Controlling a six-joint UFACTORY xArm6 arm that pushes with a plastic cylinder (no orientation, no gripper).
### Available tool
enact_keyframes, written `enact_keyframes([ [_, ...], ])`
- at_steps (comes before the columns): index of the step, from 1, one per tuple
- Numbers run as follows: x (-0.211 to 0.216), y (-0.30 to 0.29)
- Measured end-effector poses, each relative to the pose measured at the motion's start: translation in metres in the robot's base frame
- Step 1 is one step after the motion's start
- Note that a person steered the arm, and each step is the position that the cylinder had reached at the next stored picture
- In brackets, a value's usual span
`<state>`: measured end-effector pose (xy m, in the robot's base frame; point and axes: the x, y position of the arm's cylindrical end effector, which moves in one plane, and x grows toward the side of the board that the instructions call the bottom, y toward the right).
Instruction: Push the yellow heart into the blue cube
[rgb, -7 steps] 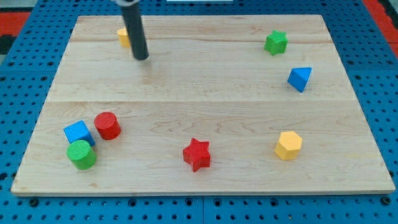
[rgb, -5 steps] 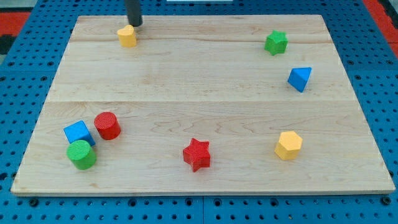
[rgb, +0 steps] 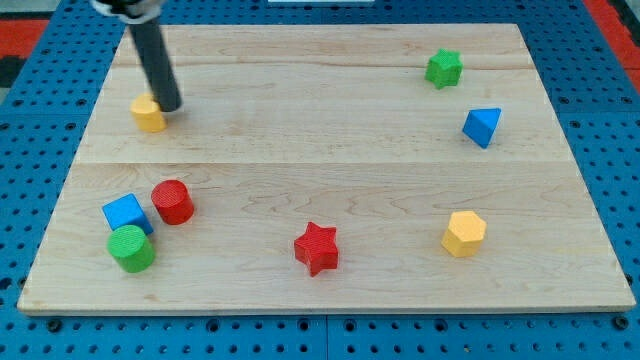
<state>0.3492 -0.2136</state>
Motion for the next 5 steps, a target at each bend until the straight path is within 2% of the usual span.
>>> enact_keyframes([
  [1, -0.014, -0.027],
  [2, -0.037, -0.029],
  [5, 0.047, -0.063],
])
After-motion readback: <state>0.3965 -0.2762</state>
